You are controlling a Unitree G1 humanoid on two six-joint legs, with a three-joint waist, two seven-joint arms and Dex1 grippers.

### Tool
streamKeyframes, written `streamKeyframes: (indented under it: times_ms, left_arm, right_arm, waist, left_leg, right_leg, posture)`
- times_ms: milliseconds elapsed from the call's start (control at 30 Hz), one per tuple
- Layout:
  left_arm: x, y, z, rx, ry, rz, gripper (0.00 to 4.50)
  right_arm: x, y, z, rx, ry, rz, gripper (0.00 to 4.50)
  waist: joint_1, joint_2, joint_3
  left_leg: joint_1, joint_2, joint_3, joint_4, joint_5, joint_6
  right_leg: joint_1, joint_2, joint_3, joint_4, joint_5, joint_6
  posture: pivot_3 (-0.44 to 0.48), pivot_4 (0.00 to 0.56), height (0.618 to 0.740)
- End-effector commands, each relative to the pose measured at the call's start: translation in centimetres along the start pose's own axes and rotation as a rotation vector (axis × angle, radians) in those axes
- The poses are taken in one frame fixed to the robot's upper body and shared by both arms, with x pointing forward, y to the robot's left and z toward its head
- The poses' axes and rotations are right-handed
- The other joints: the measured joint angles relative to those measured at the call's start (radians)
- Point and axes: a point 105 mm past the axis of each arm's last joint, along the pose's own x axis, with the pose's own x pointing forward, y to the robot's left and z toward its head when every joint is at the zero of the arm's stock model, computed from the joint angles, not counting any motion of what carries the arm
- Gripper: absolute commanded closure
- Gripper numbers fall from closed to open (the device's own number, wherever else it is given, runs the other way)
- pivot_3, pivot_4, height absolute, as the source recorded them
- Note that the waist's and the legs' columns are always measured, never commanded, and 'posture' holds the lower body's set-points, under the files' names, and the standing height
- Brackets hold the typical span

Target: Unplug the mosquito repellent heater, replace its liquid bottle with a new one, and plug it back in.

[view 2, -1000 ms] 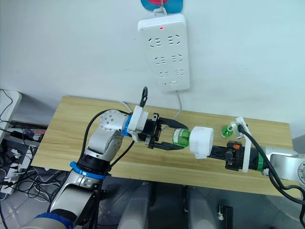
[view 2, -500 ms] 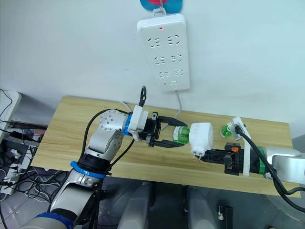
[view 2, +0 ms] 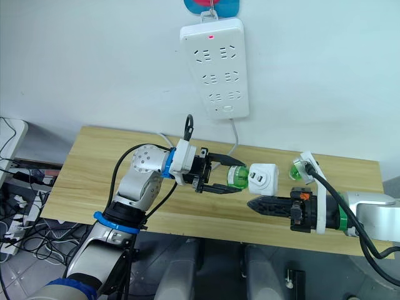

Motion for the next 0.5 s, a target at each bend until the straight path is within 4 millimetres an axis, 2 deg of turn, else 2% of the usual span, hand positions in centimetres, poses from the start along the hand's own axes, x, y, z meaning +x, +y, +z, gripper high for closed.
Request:
streamKeyframes:
  times_ms: [33, 267, 500]
  left_arm:
    - [0.4, -0.2, 0.5, 0.036, -0.018, -0.016, 2.25]
    - [0.3, -0.3, 0.4, 0.036, -0.017, -0.021, 2.25]
    - [0.3, -0.3, 0.4, 0.033, -0.016, -0.023, 2.25]
  right_arm:
    - [0.2, 1.1, 0.6, -0.025, -0.025, 0.057, 4.48]
    - [0.4, 1.4, 1.9, -0.048, -0.076, 0.089, 4.48]
    - [0.3, 1.0, 4.3, -0.056, -0.181, 0.102, 4.48]
  waist:
    - [0.0, 0.0, 0.0]
    - [0.0, 0.0, 0.0]
    - [-0.001, 0.0, 0.0]
  left_leg:
    - [0.0, 0.0, 0.0, 0.0, 0.0, 0.0]
    - [0.0, 0.0, 0.0, 0.0, 0.0, 0.0]
    - [0.0, 0.0, 0.0, 0.0, 0.0, 0.0]
  right_leg:
    - [0.0, 0.0, 0.0, 0.0, 0.0, 0.0]
    - [0.0, 0.0, 0.0, 0.0, 0.0, 0.0]
    - [0.0, 0.0, 0.0, 0.0, 0.0, 0.0]
  posture:
    - [0.04, 0.394, 0.74]
    - [0.037, 0.396, 0.74]
    - [0.035, 0.397, 0.74]
